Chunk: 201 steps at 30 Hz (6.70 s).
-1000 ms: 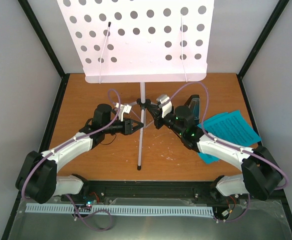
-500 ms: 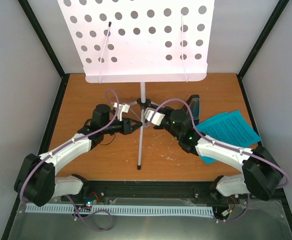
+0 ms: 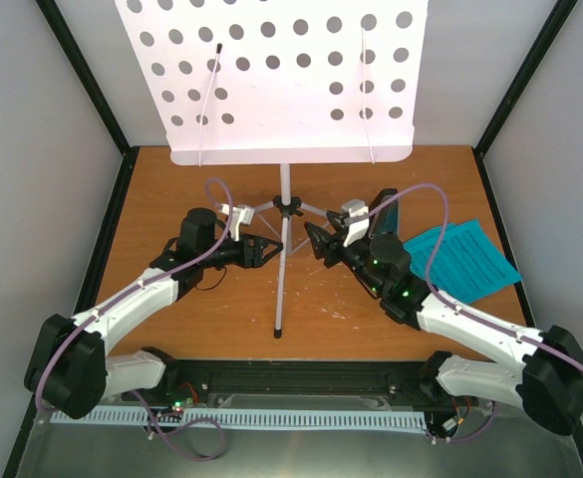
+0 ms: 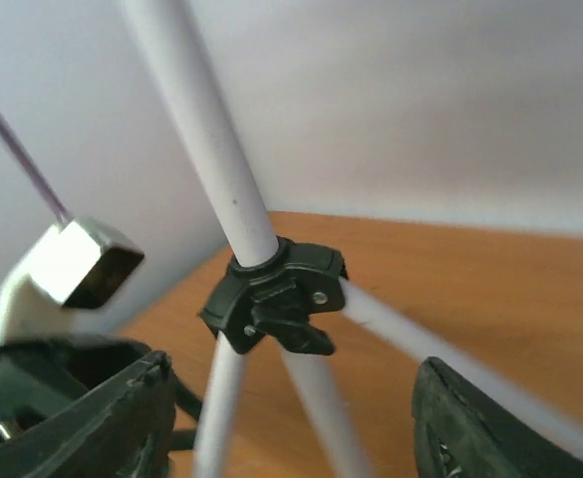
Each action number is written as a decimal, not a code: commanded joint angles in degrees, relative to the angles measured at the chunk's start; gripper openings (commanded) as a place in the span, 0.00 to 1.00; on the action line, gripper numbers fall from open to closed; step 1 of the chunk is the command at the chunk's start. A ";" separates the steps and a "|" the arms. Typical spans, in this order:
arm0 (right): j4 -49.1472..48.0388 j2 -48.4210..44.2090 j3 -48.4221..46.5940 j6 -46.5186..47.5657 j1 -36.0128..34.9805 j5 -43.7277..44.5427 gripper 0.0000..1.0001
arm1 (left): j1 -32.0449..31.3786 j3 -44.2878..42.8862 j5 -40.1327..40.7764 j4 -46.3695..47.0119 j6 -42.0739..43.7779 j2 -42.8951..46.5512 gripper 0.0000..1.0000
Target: Pack up the instrument practice props
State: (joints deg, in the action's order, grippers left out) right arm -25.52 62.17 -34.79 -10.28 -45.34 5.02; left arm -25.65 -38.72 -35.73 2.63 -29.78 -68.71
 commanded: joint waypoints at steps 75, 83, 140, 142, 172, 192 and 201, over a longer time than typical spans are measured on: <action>-23.12 24.79 -31.33 -26.11 18.64 -53.67 0.65 | -0.37 -1.10 -1.00 2.96 3.17 1.89 0.63; -16.08 26.94 -36.58 -20.86 17.05 -59.11 0.62 | -0.60 -1.75 -2.94 4.66 2.42 -1.73 0.58; 14.00 23.55 -43.77 -5.36 8.55 -60.56 0.03 | -0.98 -9.84 -0.77 9.42 9.01 10.48 0.00; 14.80 23.80 -43.64 -4.80 7.82 -59.61 0.03 | -0.98 -11.07 -0.93 8.91 8.18 10.52 0.00; 3.30 30.48 -23.49 -26.35 4.73 -30.38 0.03 | -0.63 -2.02 0.01 17.95 -16.08 0.05 0.00; -4.37 45.32 -20.80 -18.04 5.27 -22.80 0.03 | -0.45 -0.27 2.14 16.41 -10.02 -15.82 0.00; -1.63 49.13 -21.16 -15.46 5.45 -20.33 0.06 | -0.43 0.18 3.32 16.28 -10.55 -19.24 0.00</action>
State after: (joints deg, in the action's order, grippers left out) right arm -27.86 110.56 -56.73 -38.09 -37.54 -12.86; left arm -28.53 -35.46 -41.54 9.61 -45.58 -87.31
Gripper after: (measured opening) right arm 0.245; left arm 0.129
